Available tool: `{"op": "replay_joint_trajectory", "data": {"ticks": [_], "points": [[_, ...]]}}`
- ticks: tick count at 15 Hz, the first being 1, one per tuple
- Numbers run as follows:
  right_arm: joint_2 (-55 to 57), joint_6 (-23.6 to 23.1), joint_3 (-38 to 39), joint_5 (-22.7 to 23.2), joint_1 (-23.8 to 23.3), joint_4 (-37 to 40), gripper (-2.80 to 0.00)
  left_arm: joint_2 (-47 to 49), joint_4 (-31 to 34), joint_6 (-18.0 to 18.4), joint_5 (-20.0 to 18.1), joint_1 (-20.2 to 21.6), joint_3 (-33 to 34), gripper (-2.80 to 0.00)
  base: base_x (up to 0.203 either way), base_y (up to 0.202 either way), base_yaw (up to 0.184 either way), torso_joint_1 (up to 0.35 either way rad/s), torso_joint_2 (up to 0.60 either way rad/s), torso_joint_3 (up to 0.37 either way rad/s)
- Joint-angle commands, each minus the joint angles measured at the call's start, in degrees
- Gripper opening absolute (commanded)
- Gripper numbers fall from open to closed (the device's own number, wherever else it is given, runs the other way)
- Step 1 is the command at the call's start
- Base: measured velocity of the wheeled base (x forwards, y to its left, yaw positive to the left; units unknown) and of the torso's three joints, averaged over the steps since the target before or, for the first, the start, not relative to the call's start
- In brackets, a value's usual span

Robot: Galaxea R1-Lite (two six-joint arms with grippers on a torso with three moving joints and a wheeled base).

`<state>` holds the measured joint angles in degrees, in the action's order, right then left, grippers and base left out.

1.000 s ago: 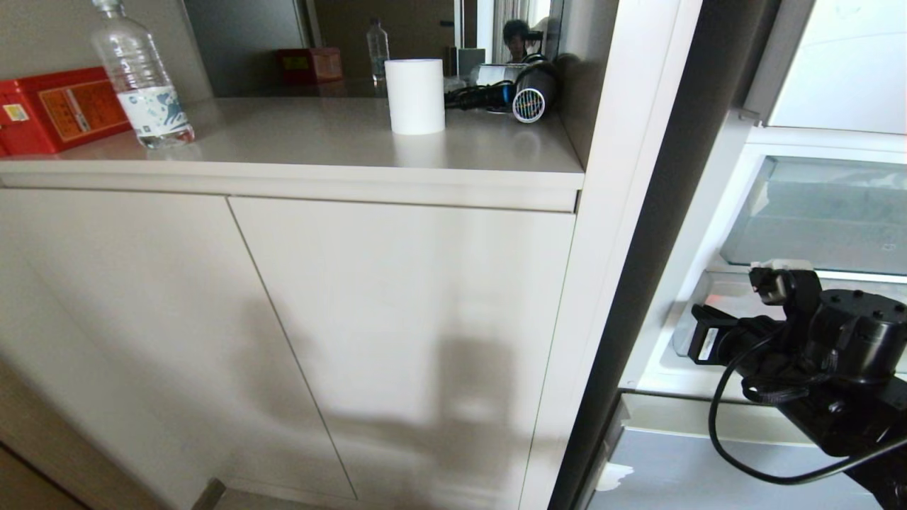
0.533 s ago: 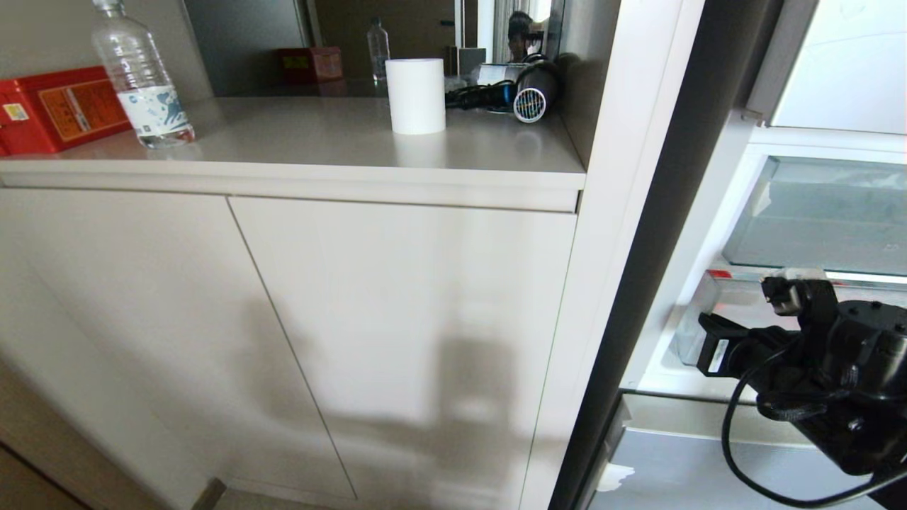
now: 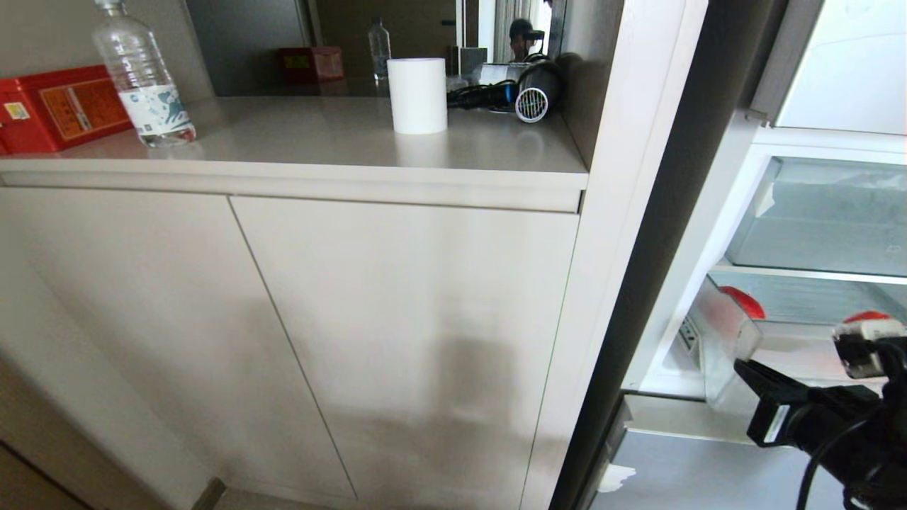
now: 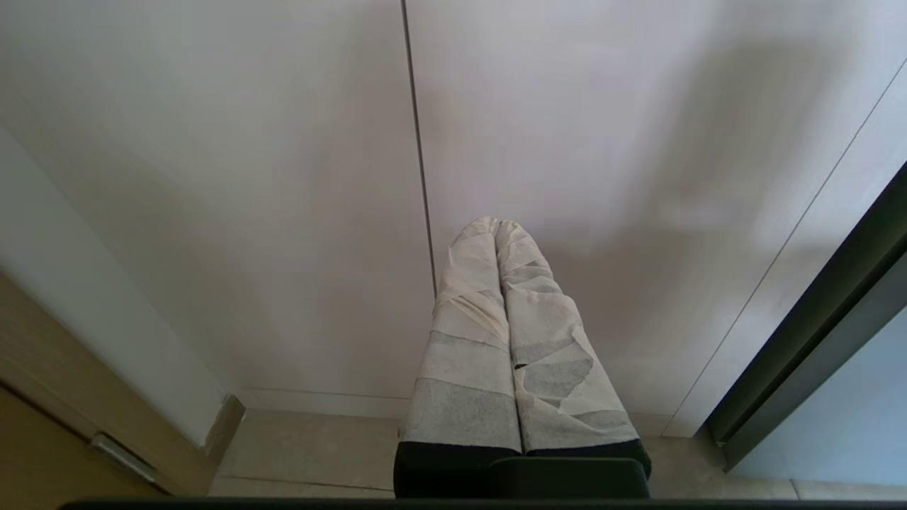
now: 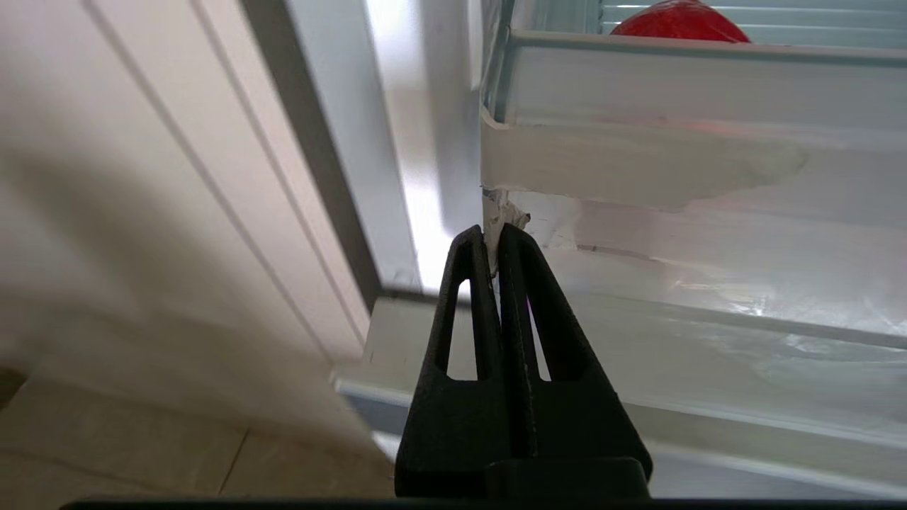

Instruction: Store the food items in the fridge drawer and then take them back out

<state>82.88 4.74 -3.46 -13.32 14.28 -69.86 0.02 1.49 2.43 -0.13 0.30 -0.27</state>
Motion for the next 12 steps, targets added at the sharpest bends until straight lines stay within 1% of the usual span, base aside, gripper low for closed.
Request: {"op": "replay_joint_trajectory", "data": {"ticks": [1,2,3,9,11,12], "points": [[-5.11,0.03,3.19,-0.5,-0.04,-0.16,-2.8,-0.02,0.01,0.03,0.02,0.05,0.0,-2.8,0.0,0.0,0.0,0.0,0.0,0.0],[-6.46,0.18,3.41,-0.49,-0.04,0.7,-2.62,-0.02,0.01,0.03,-0.04,-0.04,0.0,-2.8,0.0,0.0,0.0,0.0,0.0,0.0],[-8.03,0.24,3.44,-0.45,-0.04,2.32,0.0,-0.02,0.01,0.03,0.05,0.05,0.0,-2.8,0.0,0.0,0.0,0.0,0.0,0.0],[-17.96,0.09,3.37,-0.19,-0.05,11.26,0.0,-0.02,0.01,0.03,-0.04,0.05,0.0,-2.8,0.0,0.0,0.0,0.0,0.0,0.0],[-24.3,0.07,1.95,-0.39,-0.15,16.27,0.0,-0.02,0.01,0.03,0.05,0.05,0.0,-2.8,0.0,0.0,0.0,0.0,0.0,0.0],[-27.95,0.08,0.33,-0.45,-0.31,20.24,0.0,-0.02,0.01,0.03,-0.04,0.05,0.0,-2.8,0.0,0.0,0.0,0.0,0.0,0.0]]}}
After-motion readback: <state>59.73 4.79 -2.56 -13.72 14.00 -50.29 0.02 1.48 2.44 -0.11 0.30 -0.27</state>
